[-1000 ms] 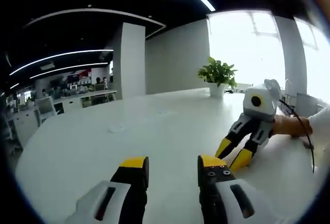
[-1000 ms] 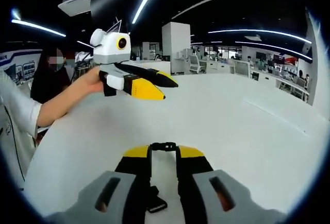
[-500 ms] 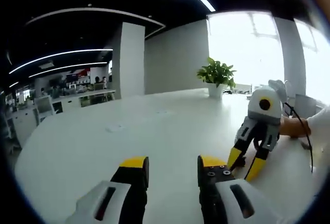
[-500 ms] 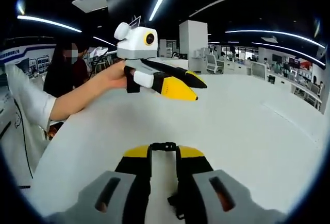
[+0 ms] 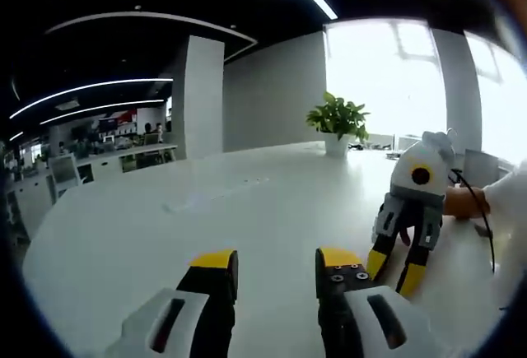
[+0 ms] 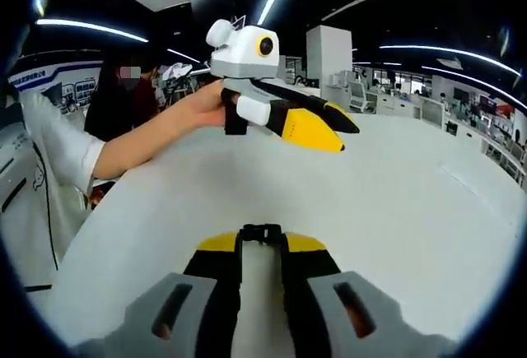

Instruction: Snap the two parts of the plastic buckle together until the buckle closes and remains connected.

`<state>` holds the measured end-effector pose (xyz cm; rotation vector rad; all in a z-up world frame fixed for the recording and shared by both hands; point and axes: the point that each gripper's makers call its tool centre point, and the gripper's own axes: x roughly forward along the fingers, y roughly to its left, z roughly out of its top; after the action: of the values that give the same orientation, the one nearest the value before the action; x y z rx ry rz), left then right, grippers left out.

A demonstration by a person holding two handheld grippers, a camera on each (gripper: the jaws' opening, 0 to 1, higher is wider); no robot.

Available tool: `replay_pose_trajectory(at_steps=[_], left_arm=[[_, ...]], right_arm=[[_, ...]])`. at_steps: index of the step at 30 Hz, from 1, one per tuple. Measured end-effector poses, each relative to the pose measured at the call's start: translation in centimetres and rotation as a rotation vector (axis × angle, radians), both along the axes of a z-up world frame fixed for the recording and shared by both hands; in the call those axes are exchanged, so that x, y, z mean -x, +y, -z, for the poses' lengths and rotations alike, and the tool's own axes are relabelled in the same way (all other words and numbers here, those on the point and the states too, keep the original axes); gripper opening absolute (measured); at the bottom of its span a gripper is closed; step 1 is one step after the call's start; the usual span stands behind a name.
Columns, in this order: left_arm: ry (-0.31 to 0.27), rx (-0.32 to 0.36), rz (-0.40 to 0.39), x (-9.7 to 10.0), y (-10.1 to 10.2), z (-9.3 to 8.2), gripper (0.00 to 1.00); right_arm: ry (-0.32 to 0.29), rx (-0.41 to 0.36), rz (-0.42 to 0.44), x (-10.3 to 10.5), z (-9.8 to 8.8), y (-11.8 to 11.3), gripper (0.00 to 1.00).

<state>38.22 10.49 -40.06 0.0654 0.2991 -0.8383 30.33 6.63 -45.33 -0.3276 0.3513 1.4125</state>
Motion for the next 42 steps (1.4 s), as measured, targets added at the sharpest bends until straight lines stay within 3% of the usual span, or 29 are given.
replay_pose_trajectory(at_steps=[5,10,15,24,34,38,42], left_arm=[[-0.005,0.003,0.022,0.2,-0.2,-0.1,0.38],[-0.001,-0.005,0.092,1.1,-0.9,0.1,0.39],[0.02,-0.001,0.145,1.6,-1.0,0.3,0.46],[-0.005,-0.114,0.343,4.5,-2.2,2.0,0.64],[0.051,-0.222,0.483,7.1,-3.5,5.0,0.78],[0.044,-0.265,0.504,7.4,-3.7,5.8,0.76],[0.072,-0.249,0.527,7.9,-3.7,5.8,0.61]], right_arm=[[-0.004,-0.002,0.006,-0.2,0.0,-0.1,0.24],[-0.026,0.0,0.007,-0.1,-0.4,-0.4,0.31],[-0.042,-0.025,0.015,-0.2,-1.4,-1.0,0.33],[-0.058,-0.093,0.068,-1.5,-3.4,-3.2,0.38],[-0.038,-0.226,0.16,-3.8,-6.2,-5.6,0.37],[-0.036,-0.245,0.184,-4.3,-6.6,-6.2,0.36],[-0.033,-0.267,0.203,-4.6,-7.1,-6.7,0.36]])
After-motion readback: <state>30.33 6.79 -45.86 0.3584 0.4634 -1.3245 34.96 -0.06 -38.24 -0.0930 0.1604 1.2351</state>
